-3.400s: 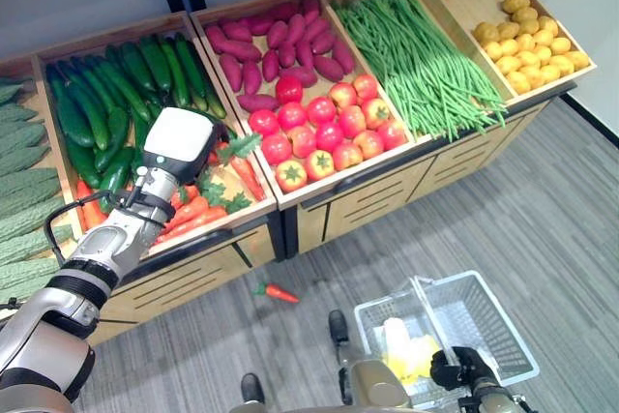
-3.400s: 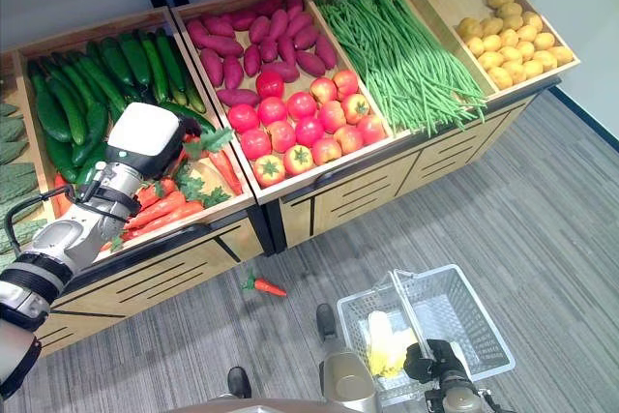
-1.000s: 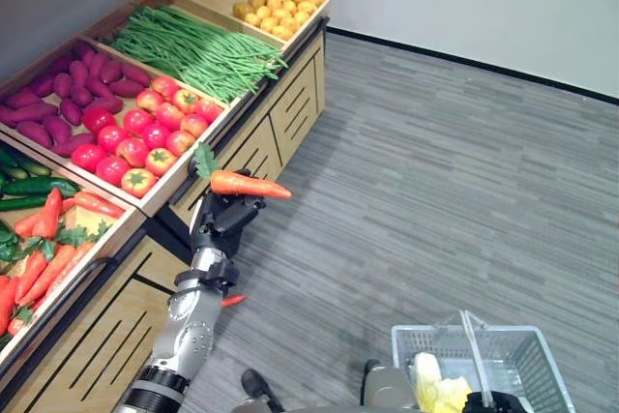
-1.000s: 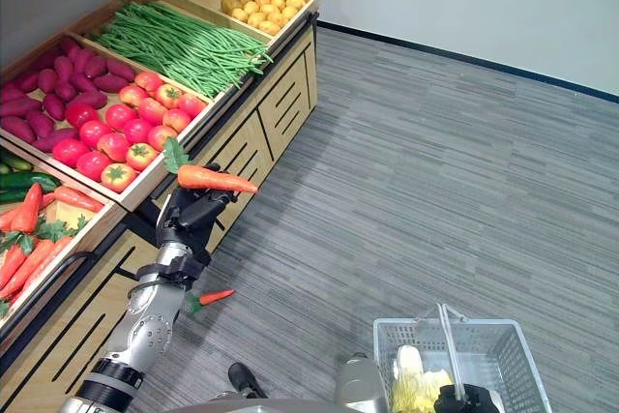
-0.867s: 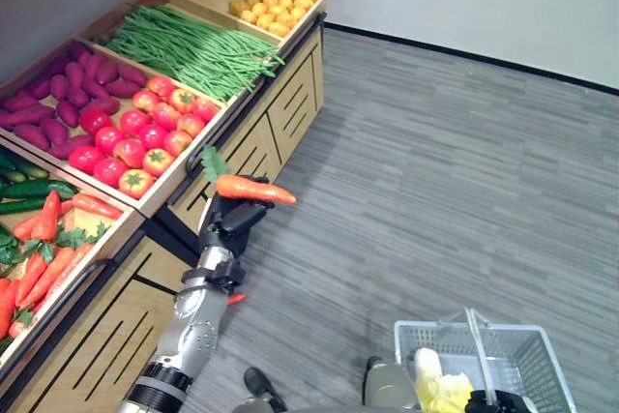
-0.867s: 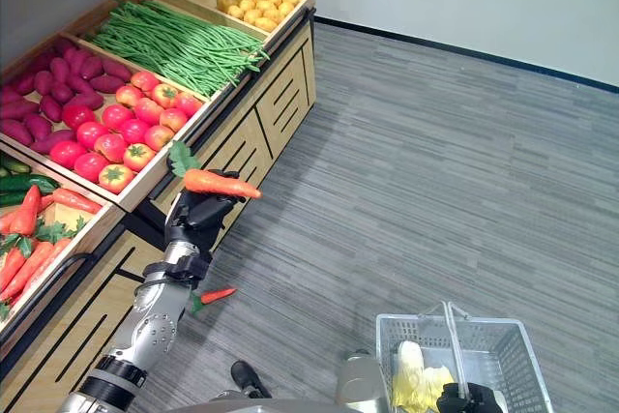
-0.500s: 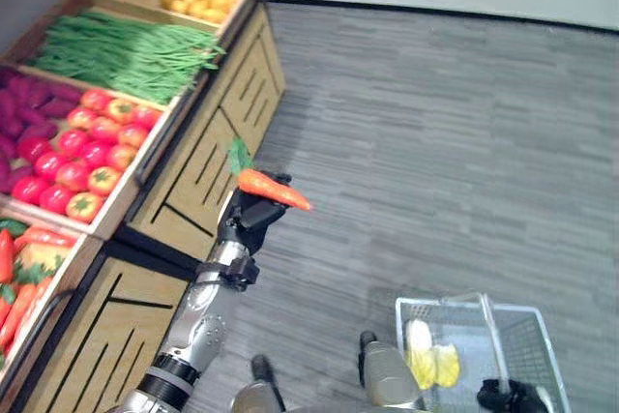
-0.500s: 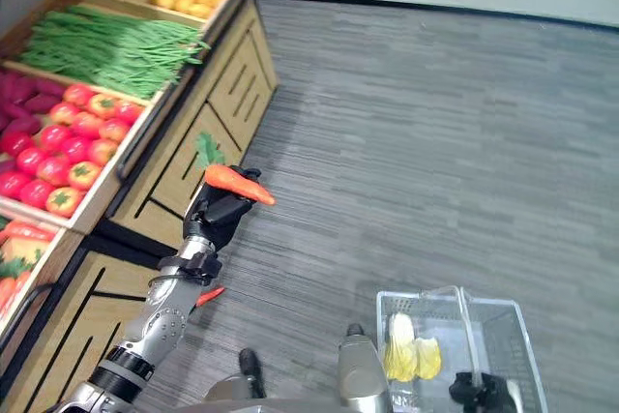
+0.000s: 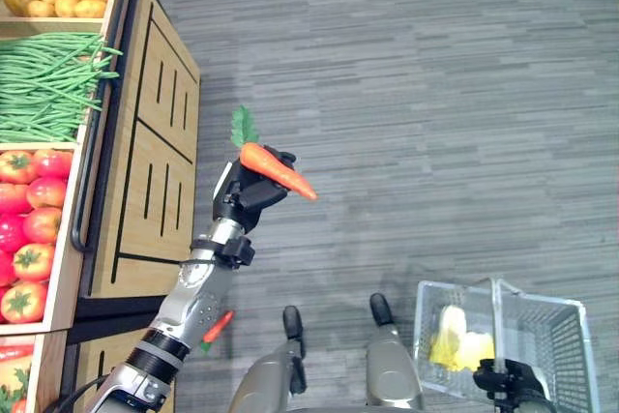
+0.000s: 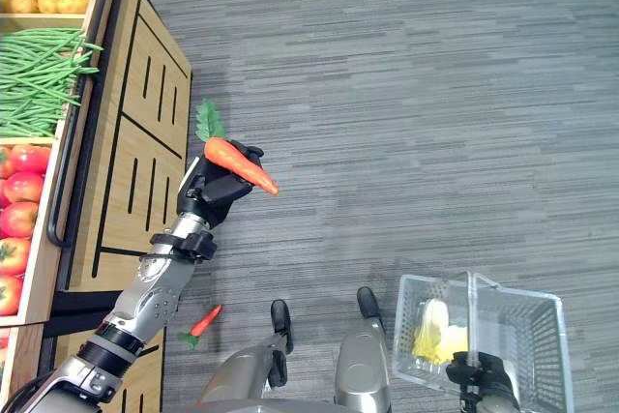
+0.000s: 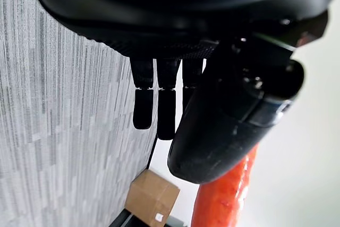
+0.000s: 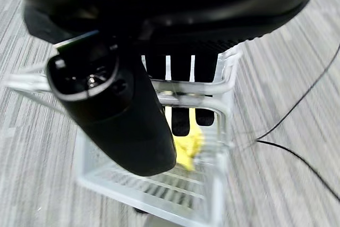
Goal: Get the vegetables into the basket
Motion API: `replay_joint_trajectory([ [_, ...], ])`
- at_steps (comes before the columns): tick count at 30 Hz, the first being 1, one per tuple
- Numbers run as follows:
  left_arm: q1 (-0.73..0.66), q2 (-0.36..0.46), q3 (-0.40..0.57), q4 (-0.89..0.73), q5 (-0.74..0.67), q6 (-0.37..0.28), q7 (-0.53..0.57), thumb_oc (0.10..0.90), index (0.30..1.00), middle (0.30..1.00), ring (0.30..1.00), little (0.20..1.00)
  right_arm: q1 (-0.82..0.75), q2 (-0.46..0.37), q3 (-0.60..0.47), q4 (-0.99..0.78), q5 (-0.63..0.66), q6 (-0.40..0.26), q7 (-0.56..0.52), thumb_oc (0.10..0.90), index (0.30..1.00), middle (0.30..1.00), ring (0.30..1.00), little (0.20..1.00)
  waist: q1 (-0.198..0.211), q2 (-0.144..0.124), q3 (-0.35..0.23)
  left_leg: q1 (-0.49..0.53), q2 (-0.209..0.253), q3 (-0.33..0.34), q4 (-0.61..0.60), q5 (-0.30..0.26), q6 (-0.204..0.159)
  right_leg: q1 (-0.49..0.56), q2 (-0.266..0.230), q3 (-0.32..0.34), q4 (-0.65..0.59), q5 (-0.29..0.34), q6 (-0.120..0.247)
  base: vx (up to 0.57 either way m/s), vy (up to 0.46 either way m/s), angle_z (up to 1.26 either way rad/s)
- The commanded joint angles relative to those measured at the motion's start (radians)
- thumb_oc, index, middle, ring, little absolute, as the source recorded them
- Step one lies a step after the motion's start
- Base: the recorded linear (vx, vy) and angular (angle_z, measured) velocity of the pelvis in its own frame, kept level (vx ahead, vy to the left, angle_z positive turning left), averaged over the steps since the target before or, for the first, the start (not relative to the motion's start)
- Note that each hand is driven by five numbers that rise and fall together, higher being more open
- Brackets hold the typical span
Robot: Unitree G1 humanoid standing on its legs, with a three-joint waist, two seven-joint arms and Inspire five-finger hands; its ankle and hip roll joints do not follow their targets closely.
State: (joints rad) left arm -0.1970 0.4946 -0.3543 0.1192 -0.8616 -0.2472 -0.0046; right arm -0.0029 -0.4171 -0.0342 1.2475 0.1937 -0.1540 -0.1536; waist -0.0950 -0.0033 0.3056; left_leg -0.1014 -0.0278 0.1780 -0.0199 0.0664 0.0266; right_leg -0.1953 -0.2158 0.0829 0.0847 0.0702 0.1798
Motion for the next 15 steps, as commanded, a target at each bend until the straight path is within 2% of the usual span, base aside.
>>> replay_joint_trajectory([
  [1,-0.035,-0.01,0.07,-0.12,0.065,-0.107,-0.037,0.4,0.3,0.3,0.3,0.3,-0.013,-0.082,0.006,0.019,0.005,-0.051,-0.05,0.4,0.3,0.3,0.3,0.3,0.022,-0.048,-0.085,-0.034,0.112,-0.026,0.096,-0.065,-0.087,0.012,-0.024,-0.032,0.053,0.032,0.024,0.07,0.024,-0.53],
  [9,0.016,-0.005,0.094,-0.149,0.055,-0.096,-0.058,0.4,0.3,0.3,0.3,0.3,0.001,-0.12,-0.032,0.075,-0.011,-0.034,-0.045,0.4,0.3,0.3,0.3,0.3,0.027,-0.049,-0.145,0.037,0.123,-0.004,0.045,-0.058,-0.104,0.075,-0.025,-0.054,-0.042,0.017,0.028,0.06,-0.022,-0.09],
  [15,0.036,0.026,0.089,-0.161,0.066,-0.081,-0.089,0.4,0.3,0.3,0.3,0.3,0.0,-0.195,-0.039,0.087,-0.046,-0.027,-0.031,0.4,0.3,0.3,0.3,0.3,0.038,-0.048,-0.195,0.089,0.141,-0.006,-0.039,-0.016,-0.125,0.127,-0.006,-0.069,-0.116,0.022,0.025,0.02,-0.091,0.0],
])
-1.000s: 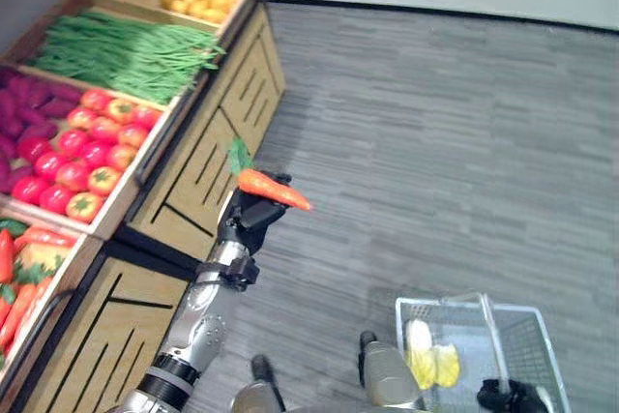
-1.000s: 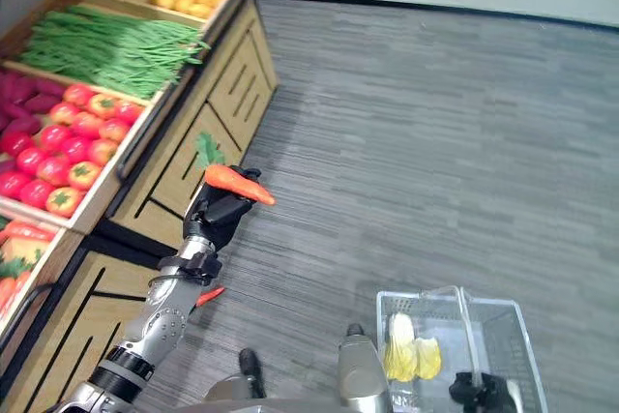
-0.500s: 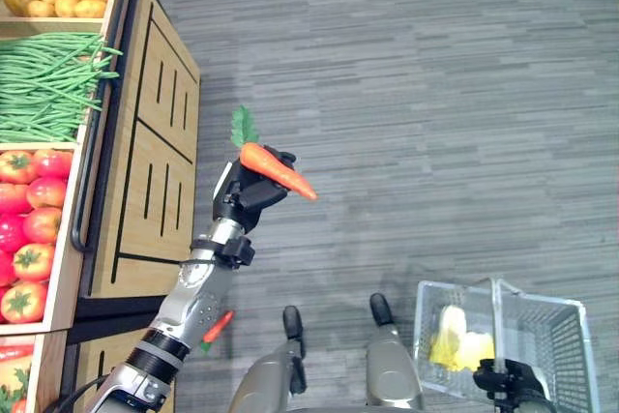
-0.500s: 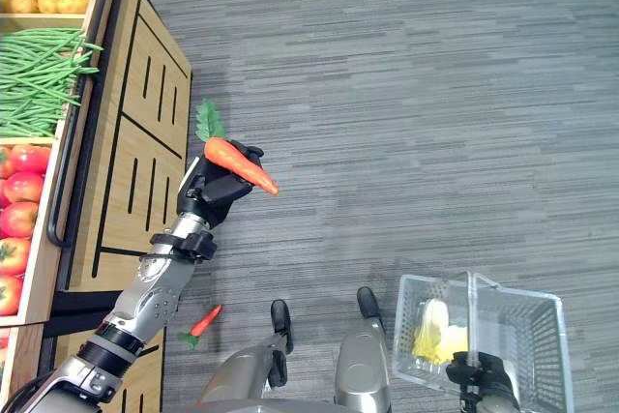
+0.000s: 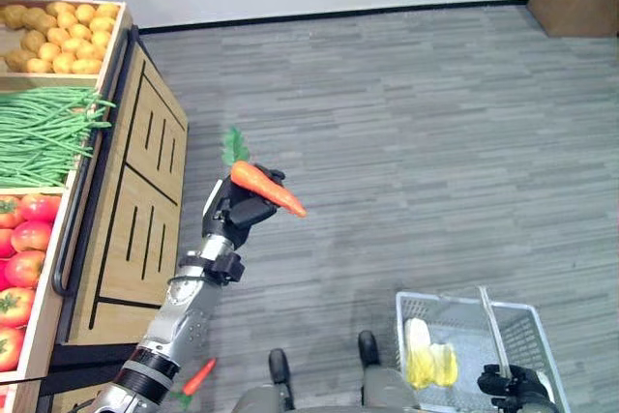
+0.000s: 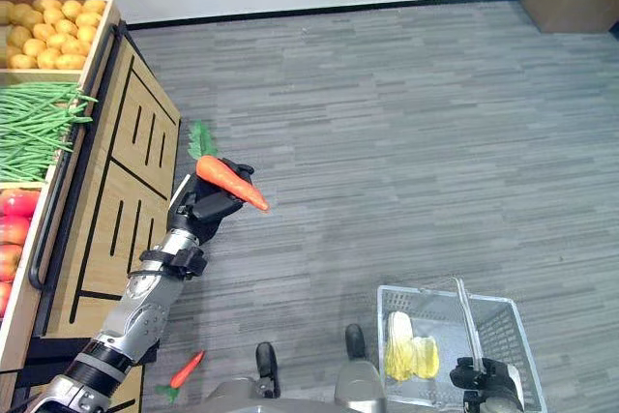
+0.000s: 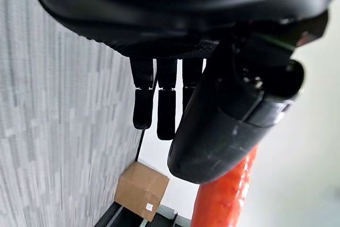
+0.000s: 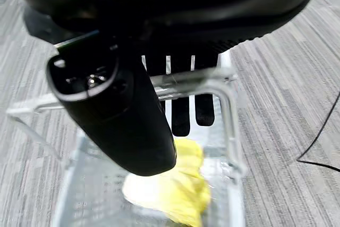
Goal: Get the vegetables into the basket
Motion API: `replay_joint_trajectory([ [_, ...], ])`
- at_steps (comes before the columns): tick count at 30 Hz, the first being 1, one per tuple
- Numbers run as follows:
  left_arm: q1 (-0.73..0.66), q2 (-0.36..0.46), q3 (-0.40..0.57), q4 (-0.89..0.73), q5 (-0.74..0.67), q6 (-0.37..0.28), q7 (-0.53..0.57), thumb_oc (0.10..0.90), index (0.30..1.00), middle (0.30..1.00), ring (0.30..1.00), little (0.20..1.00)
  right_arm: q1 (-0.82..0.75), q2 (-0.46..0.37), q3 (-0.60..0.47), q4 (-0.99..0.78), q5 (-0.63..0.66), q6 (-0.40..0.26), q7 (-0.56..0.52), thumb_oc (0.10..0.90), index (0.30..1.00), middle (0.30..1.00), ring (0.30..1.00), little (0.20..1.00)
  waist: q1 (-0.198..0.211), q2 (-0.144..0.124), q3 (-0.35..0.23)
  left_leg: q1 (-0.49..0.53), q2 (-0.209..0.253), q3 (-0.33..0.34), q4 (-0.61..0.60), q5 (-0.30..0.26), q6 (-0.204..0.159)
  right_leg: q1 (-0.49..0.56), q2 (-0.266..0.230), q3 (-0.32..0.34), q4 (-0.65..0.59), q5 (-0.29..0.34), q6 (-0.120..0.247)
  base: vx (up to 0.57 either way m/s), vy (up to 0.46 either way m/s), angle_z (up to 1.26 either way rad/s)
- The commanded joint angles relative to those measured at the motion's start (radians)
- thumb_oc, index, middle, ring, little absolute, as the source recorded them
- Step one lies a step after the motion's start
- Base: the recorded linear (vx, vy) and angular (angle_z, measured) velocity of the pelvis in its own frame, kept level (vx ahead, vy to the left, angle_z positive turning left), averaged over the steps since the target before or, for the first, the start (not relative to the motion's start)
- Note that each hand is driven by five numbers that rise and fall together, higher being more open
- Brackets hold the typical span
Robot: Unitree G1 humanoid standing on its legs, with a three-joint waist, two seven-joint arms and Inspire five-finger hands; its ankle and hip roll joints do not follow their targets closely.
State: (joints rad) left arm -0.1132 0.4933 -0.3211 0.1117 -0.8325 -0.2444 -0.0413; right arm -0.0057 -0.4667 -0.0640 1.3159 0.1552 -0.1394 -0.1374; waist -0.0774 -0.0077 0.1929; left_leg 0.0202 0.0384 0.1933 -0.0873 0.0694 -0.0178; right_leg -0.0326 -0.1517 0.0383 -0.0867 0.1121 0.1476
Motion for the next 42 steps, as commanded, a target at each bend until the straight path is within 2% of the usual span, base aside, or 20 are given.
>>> replay_joint_trajectory([
  [1,-0.048,0.028,0.056,-0.153,0.037,-0.084,-0.052,0.4,0.3,0.3,0.3,0.3,0.003,-0.146,-0.01,0.019,-0.007,-0.042,-0.047,0.4,0.3,0.3,0.3,0.3,0.021,-0.043,-0.082,-0.032,0.075,-0.021,0.028,-0.019,-0.081,-0.036,-0.07,-0.025,0.055,-0.02,0.057,0.0,-0.085,0.01],
  [7,-0.066,0.057,0.022,-0.187,0.077,-0.082,-0.07,0.4,0.3,0.3,0.3,0.3,-0.092,-0.26,0.069,-0.056,-0.077,-0.058,-0.044,0.4,0.3,0.3,0.3,0.3,0.027,-0.041,-0.12,-0.016,0.095,-0.027,0.0,0.001,-0.096,-0.002,-0.047,-0.046,0.019,-0.012,0.051,-0.01,-0.075,0.05],
  [14,-0.088,0.084,-0.014,-0.213,0.121,-0.082,-0.074,0.4,0.3,0.3,0.3,0.3,-0.22,-0.327,0.187,-0.147,-0.147,-0.077,-0.047,0.4,0.3,0.3,0.3,0.3,0.034,-0.037,-0.143,-0.004,0.104,-0.02,0.0,0.001,-0.103,0.011,-0.039,-0.047,0.005,-0.004,0.052,0.0,-0.034,-0.02],
  [20,-0.119,0.121,-0.079,-0.255,0.131,-0.073,-0.099,0.4,0.3,0.3,0.3,0.3,-0.369,-0.416,0.392,-0.27,-0.294,-0.088,-0.019,0.4,0.3,0.3,0.3,0.3,0.044,-0.036,-0.163,0.012,0.112,-0.016,0.0,-0.001,-0.108,0.028,-0.035,-0.046,0.003,-0.005,0.051,0.0,-0.002,-0.01],
  [21,-0.118,0.121,-0.077,-0.255,0.131,-0.073,-0.099,0.4,0.3,0.3,0.3,0.3,-0.372,-0.416,0.394,-0.269,-0.294,-0.087,-0.019,0.4,0.3,0.3,0.3,0.3,0.042,-0.036,-0.163,0.012,0.112,-0.016,0.0,-0.001,-0.108,0.028,-0.035,-0.046,0.003,-0.005,0.051,0.0,0.0,0.0],
  [22,-0.132,0.131,-0.105,-0.261,0.124,-0.066,-0.115,0.4,0.3,0.3,0.3,0.3,-0.42,-0.444,0.471,-0.304,-0.352,-0.093,-0.006,0.4,0.3,0.3,0.3,0.3,0.046,-0.036,-0.166,0.014,0.113,-0.016,0.0,-0.002,-0.109,0.029,-0.035,-0.046,0.002,-0.004,0.05,0.0,0.0,0.0],
  [24,-0.155,0.148,-0.129,-0.271,0.124,-0.064,-0.124,0.4,0.3,0.3,0.3,0.3,-0.479,-0.452,0.539,-0.301,-0.395,-0.092,0.001,0.4,0.3,0.3,0.3,0.3,0.049,-0.035,-0.17,0.013,0.114,-0.015,0.0,-0.001,-0.11,0.03,-0.035,-0.048,0.001,-0.005,0.05,0.0,0.0,0.0],
  [27,-0.182,0.164,-0.162,-0.282,0.127,-0.059,-0.131,0.4,0.3,0.3,0.3,0.3,-0.537,-0.446,0.583,-0.303,-0.416,-0.089,-0.001,0.4,0.3,0.3,0.3,0.3,0.051,-0.033,-0.172,0.012,0.114,-0.016,0.0,-0.001,-0.11,0.03,-0.036,-0.049,0.001,-0.004,0.05,0.0,0.0,0.0],
  [28,-0.21,0.176,-0.186,-0.29,0.128,-0.058,-0.136,0.4,0.3,0.3,0.3,0.3,-0.589,-0.44,0.633,-0.294,-0.438,-0.089,0.005,0.4,0.3,0.3,0.3,0.3,0.054,-0.033,-0.173,0.013,0.114,-0.014,0.0,-0.002,-0.111,0.032,-0.037,-0.048,0.0,-0.003,0.051,0.0,0.0,0.0],
  [32,-0.24,0.179,-0.221,-0.295,0.131,-0.057,-0.141,0.4,0.3,0.3,0.3,0.3,-0.652,-0.419,0.673,-0.28,-0.444,-0.085,-0.002,0.4,0.3,0.3,0.3,0.3,0.055,-0.029,-0.173,0.017,0.114,-0.011,0.0,-0.004,-0.111,0.035,-0.039,-0.049,-0.001,-0.003,0.052,0.0,0.0,0.0],
  [37,-0.344,0.183,-0.305,-0.293,0.151,-0.058,-0.148,0.4,0.3,0.3,0.3,0.3,-0.797,-0.375,0.73,-0.277,-0.416,-0.078,-0.02,0.4,0.3,0.3,0.3,0.3,0.057,-0.027,-0.171,0.014,0.114,-0.008,0.0,-0.004,-0.11,0.03,-0.04,-0.046,-0.001,0.0,0.054,0.0,0.0,0.0],
  [42,-0.378,0.179,-0.334,-0.285,0.158,-0.054,-0.148,0.4,0.3,0.3,0.3,0.3,-0.867,-0.364,0.749,-0.299,-0.384,-0.076,-0.022,0.4,0.3,0.3,0.3,0.3,0.056,-0.026,-0.171,0.016,0.116,-0.004,0.0,-0.007,-0.111,0.027,-0.039,-0.041,-0.001,-0.002,0.055,0.0,0.001,-0.01],
])
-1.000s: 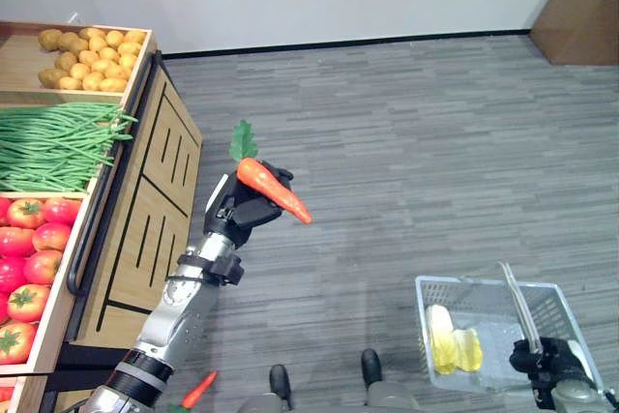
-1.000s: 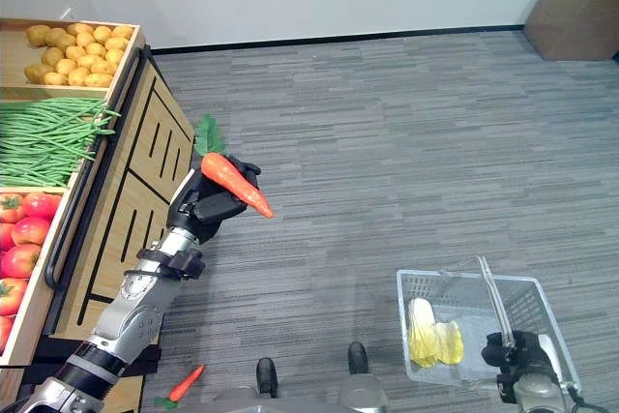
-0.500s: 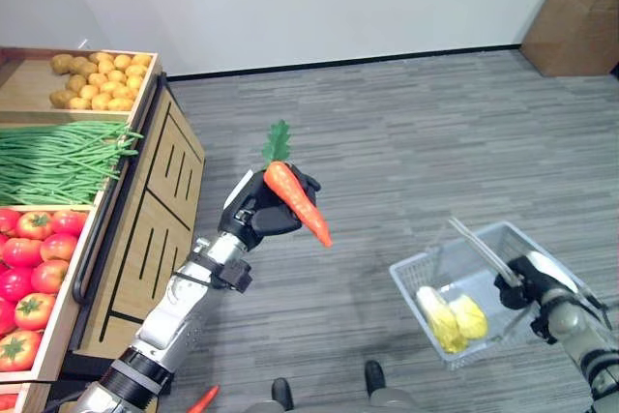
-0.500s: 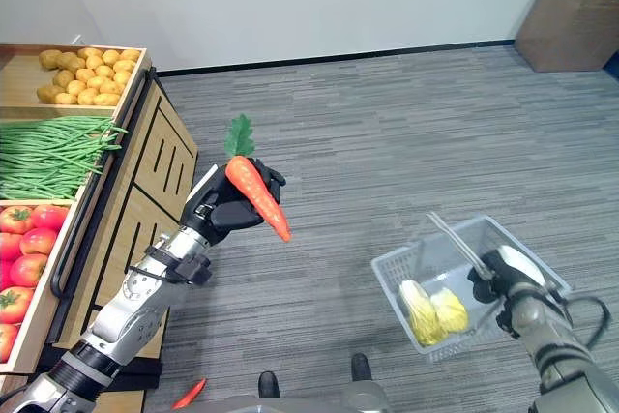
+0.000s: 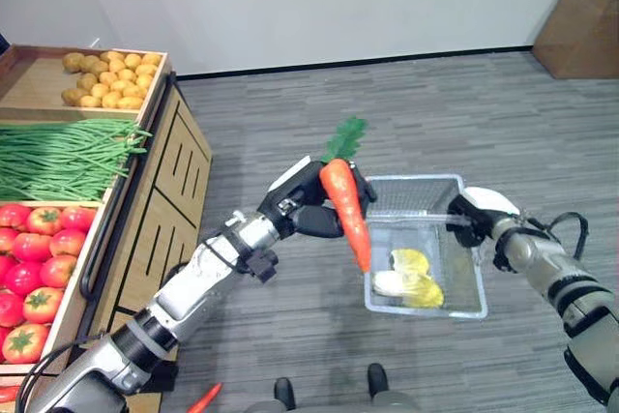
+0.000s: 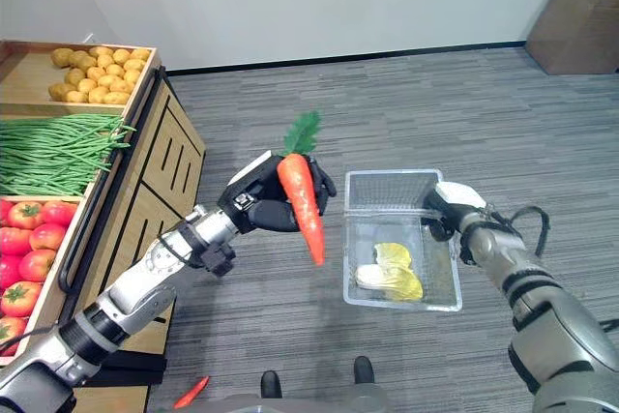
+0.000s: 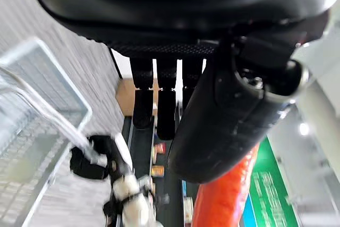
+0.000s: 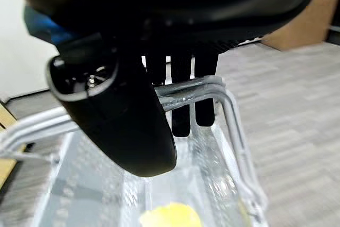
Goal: Get the vegetables into the basket
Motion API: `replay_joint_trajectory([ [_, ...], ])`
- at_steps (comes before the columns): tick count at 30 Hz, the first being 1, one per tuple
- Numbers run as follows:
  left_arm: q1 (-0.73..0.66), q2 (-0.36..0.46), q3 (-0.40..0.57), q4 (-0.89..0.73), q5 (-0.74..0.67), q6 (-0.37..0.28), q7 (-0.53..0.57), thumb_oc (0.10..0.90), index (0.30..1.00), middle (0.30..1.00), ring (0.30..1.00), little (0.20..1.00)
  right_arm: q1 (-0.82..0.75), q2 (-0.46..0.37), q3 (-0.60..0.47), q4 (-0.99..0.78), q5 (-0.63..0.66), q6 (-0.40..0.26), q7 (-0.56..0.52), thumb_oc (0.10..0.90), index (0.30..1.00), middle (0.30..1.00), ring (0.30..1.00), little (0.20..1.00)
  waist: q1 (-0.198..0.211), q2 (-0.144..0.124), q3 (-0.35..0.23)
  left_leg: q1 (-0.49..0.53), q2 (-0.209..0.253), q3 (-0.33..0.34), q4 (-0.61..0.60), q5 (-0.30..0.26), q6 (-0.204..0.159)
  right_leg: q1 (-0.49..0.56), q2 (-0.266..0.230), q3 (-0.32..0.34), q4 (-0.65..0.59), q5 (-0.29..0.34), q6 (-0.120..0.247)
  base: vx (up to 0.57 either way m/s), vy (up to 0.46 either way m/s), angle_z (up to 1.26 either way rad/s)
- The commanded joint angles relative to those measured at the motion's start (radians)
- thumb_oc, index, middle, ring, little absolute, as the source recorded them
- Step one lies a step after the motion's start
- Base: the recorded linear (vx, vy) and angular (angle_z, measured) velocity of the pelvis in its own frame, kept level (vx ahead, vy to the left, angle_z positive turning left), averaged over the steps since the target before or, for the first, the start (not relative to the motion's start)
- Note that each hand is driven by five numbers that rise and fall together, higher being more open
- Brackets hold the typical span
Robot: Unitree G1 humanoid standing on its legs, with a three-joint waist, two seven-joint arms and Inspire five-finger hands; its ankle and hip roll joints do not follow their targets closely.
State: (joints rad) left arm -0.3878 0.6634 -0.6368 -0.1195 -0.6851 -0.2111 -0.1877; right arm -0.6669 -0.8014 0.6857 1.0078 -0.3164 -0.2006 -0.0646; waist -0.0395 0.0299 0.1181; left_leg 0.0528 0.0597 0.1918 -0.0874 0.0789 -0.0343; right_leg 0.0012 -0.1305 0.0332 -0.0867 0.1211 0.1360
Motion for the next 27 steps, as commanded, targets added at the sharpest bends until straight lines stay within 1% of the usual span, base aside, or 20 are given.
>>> replay_joint_trajectory([
  [1,-0.123,0.007,-0.036,-0.052,0.021,-0.086,-0.001,0.4,0.3,0.3,0.3,0.3,-0.237,-0.02,0.001,-0.003,0.115,-0.014,-0.098,0.4,0.3,0.3,0.3,0.3,0.016,-0.063,-0.095,-0.017,0.095,-0.001,0.0,-0.016,-0.095,-0.008,-0.06,-0.034,-0.001,-0.011,0.066,0.01,0.004,-0.03],
  [2,-0.124,0.007,-0.037,-0.051,0.021,-0.086,-0.001,0.4,0.3,0.3,0.3,0.3,-0.238,-0.02,0.001,-0.003,0.115,-0.014,-0.098,0.4,0.3,0.3,0.3,0.3,0.016,-0.063,-0.094,-0.016,0.095,0.0,0.0,-0.016,-0.095,-0.008,-0.06,-0.034,-0.001,-0.011,0.066,0.0,0.006,-0.04],
  [3,-0.138,0.012,-0.05,-0.055,0.038,-0.087,0.0,0.4,0.3,0.3,0.3,0.3,-0.258,-0.012,-0.002,-0.02,0.142,-0.014,-0.098,0.4,0.3,0.3,0.3,0.3,0.015,-0.062,-0.093,-0.017,0.096,0.0,0.0,-0.017,-0.095,-0.01,-0.06,-0.036,-0.001,-0.011,0.066,-0.01,0.003,-0.04],
  [5,-0.138,0.012,-0.05,-0.054,0.038,-0.087,0.001,0.4,0.3,0.3,0.3,0.3,-0.258,-0.012,-0.002,-0.02,0.143,-0.014,-0.098,0.4,0.3,0.3,0.3,0.3,0.015,-0.062,-0.092,-0.017,0.096,0.0,0.0,-0.017,-0.095,-0.01,-0.06,-0.036,-0.001,-0.011,0.066,0.0,0.001,-0.02],
  [7,-0.158,0.017,-0.076,-0.064,0.058,-0.086,-0.002,0.4,0.3,0.3,0.3,0.3,-0.287,0.009,-0.009,-0.022,0.187,-0.013,-0.099,0.4,0.3,0.3,0.3,0.3,0.014,-0.06,-0.089,-0.02,0.096,-0.001,0.0,-0.017,-0.095,-0.012,-0.059,-0.033,-0.001,-0.01,0.066,0.0,0.0,0.0],
  [11,-0.172,0.026,-0.109,-0.085,0.07,-0.083,-0.018,0.4,0.3,0.3,0.3,0.3,-0.33,0.031,-0.008,-0.004,0.221,-0.012,-0.1,0.4,0.3,0.3,0.3,0.3,0.014,-0.058,-0.083,-0.02,0.097,0.002,0.0,-0.016,-0.095,-0.013,-0.058,-0.032,-0.001,-0.012,0.066,0.0,0.001,-0.03],
  [15,-0.176,0.017,-0.137,-0.067,0.079,-0.076,-0.025,0.4,0.3,0.3,0.3,0.3,-0.345,0.072,-0.025,-0.007,0.271,-0.015,-0.108,0.4,0.3,0.3,0.3,0.3,0.012,-0.054,-0.079,-0.021,0.097,0.003,0.0,-0.016,-0.095,-0.015,-0.057,-0.03,-0.001,-0.011,0.066,0.0,0.001,-0.03],
  [23,-0.182,-0.023,-0.182,0.028,0.21,-0.07,-0.009,0.4,0.3,0.3,0.3,0.3,-0.352,0.103,-0.027,-0.065,0.325,-0.017,-0.09,0.4,0.3,0.3,0.3,0.3,0.003,-0.056,-0.077,-0.02,0.099,0.006,0.0,-0.018,-0.094,-0.014,-0.056,-0.03,-0.001,-0.013,0.063,0.0,0.0,0.0],
  [27,-0.188,-0.042,-0.193,0.085,0.284,-0.07,0.009,0.4,0.3,0.3,0.3,0.3,-0.348,0.109,-0.025,-0.137,0.342,-0.02,-0.084,0.4,0.3,0.3,0.3,0.3,-0.004,-0.059,-0.075,-0.017,0.1,0.01,0.0,-0.02,-0.094,-0.014,-0.056,-0.029,-0.001,-0.014,0.063,0.0,0.0,0.0],
])
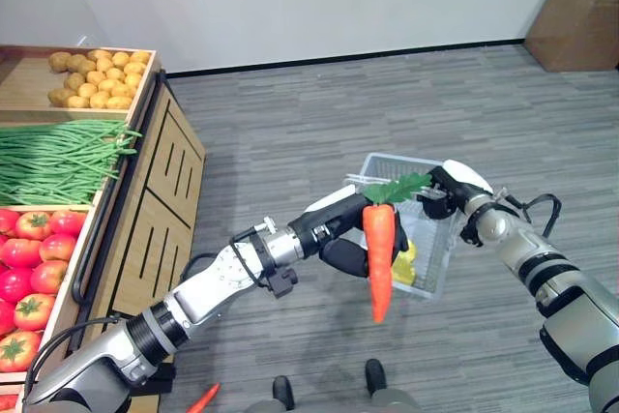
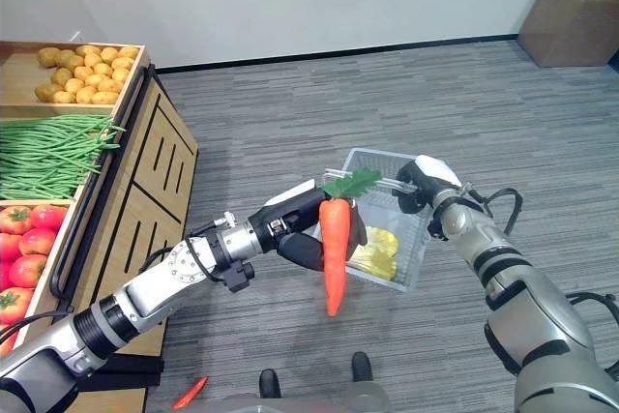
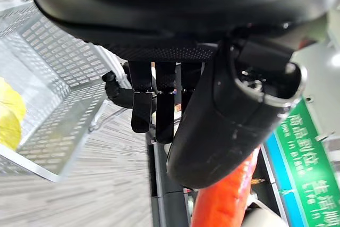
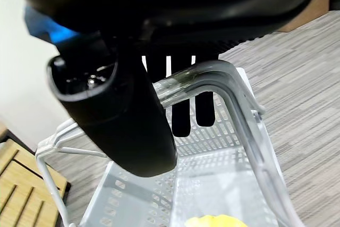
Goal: Get the vegetables into the basket
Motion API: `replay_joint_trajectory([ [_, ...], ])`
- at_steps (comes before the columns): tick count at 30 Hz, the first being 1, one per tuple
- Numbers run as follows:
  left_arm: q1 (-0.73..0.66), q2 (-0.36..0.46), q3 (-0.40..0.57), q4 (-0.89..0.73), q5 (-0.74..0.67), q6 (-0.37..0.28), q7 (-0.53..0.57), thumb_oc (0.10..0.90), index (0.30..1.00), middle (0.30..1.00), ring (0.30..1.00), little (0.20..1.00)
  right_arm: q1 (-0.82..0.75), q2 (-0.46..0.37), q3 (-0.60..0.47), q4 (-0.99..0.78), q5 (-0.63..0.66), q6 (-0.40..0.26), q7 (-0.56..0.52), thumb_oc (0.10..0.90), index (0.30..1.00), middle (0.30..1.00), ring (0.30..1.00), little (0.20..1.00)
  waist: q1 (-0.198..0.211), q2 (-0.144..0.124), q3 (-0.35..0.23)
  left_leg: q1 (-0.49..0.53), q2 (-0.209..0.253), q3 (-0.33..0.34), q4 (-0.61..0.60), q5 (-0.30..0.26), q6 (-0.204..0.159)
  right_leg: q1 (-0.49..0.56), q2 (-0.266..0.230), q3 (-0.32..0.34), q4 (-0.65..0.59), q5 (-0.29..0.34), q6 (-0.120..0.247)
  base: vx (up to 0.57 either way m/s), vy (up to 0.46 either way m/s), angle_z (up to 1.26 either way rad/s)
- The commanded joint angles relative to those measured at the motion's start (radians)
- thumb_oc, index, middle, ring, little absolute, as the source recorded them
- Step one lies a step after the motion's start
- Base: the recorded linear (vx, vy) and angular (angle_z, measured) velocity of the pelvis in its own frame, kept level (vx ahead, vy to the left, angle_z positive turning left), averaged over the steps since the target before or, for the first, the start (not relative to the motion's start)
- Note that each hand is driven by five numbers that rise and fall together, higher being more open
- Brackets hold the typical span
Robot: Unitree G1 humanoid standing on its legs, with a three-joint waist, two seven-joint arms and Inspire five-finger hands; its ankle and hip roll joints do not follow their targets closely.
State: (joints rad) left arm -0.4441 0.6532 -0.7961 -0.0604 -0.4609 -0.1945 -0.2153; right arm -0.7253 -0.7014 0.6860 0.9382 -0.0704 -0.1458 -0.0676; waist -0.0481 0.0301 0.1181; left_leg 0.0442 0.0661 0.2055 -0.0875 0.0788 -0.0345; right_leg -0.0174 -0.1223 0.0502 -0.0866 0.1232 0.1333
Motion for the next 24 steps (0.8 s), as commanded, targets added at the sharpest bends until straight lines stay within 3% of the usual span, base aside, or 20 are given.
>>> replay_joint_trajectory([
  [1,-0.133,-0.039,-0.038,0.043,0.077,-0.085,0.038,0.4,0.3,0.3,0.3,0.3,-0.289,0.01,-0.025,-0.085,0.101,-0.076,-0.079,0.4,0.3,0.3,0.3,0.3,0.003,-0.06,-0.074,-0.009,0.093,-0.003,0.0,-0.02,-0.094,0.004,-0.064,-0.046,-0.001,-0.015,0.066,0.0,0.0,0.0],
  [15,-0.11,-0.192,0.005,0.345,0.216,-0.063,0.15,0.4,0.3,0.3,0.3,0.3,-0.201,0.064,-0.049,-0.324,0.195,-0.087,-0.029,0.4,0.3,0.3,0.3,0.3,-0.015,-0.066,-0.078,-0.001,0.099,0.002,0.0,-0.022,-0.093,0.005,-0.062,-0.042,-0.001,-0.018,0.062,0.0,0.0,0.0],
  [24,-0.08,-0.236,0.04,0.464,0.264,-0.053,0.19,0.4,0.3,0.3,0.3,0.3,-0.141,0.077,-0.056,-0.419,0.216,-0.096,-0.003,0.4,0.3,0.3,0.3,0.3,-0.018,-0.067,-0.081,0.005,0.101,0.006,0.0,-0.023,-0.094,0.012,-0.061,-0.045,-0.001,-0.023,0.061,0.0,0.0,0.0],
])
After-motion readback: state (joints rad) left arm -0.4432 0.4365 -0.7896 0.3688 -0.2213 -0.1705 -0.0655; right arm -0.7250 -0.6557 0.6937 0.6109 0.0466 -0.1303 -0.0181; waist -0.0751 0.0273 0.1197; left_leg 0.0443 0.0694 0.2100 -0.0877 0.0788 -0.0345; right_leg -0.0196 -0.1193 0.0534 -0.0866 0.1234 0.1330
